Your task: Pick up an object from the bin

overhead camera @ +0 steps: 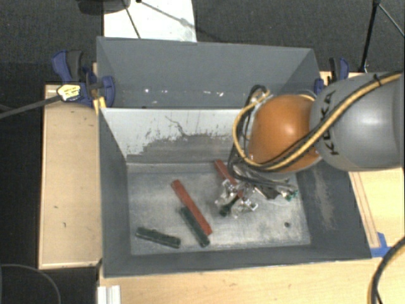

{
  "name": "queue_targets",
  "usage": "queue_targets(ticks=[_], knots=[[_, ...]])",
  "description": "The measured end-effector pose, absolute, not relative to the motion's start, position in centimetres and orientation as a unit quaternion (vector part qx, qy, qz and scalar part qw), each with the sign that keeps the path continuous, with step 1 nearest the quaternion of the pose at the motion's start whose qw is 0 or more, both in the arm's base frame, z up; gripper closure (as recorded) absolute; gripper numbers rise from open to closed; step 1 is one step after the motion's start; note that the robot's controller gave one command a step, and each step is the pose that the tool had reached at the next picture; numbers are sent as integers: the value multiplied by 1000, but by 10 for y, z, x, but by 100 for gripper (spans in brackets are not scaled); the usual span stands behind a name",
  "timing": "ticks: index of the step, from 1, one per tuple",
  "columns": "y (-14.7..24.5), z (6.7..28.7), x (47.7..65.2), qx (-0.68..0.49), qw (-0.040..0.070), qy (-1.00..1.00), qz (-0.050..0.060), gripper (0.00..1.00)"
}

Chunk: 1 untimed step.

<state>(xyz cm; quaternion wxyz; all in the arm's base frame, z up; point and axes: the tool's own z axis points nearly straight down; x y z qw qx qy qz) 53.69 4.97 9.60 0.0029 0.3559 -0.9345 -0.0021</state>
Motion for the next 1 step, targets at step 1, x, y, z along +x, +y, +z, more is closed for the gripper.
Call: queue_targets(ticks=[1], knots=[[49,120,538,355,1,-935,-1,100]])
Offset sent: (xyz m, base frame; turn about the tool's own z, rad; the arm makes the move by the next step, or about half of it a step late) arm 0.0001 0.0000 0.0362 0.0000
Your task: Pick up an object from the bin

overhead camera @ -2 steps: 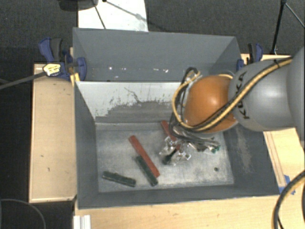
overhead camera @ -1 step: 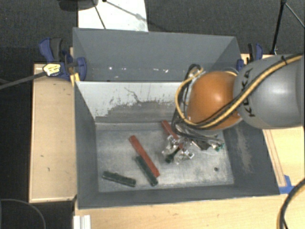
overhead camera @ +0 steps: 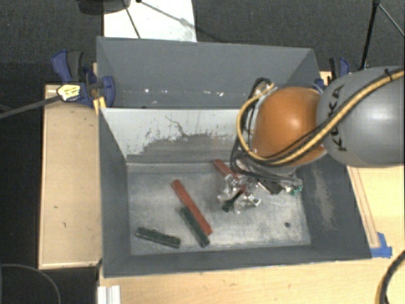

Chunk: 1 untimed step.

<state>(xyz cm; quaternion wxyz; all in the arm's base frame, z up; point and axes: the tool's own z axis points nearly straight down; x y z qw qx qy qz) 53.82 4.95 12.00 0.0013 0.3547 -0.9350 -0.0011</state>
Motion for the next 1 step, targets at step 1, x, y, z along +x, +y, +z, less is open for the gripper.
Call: queue_targets(ticks=[1], knots=[[50,140,539,354,-1,-935,-1,100]])
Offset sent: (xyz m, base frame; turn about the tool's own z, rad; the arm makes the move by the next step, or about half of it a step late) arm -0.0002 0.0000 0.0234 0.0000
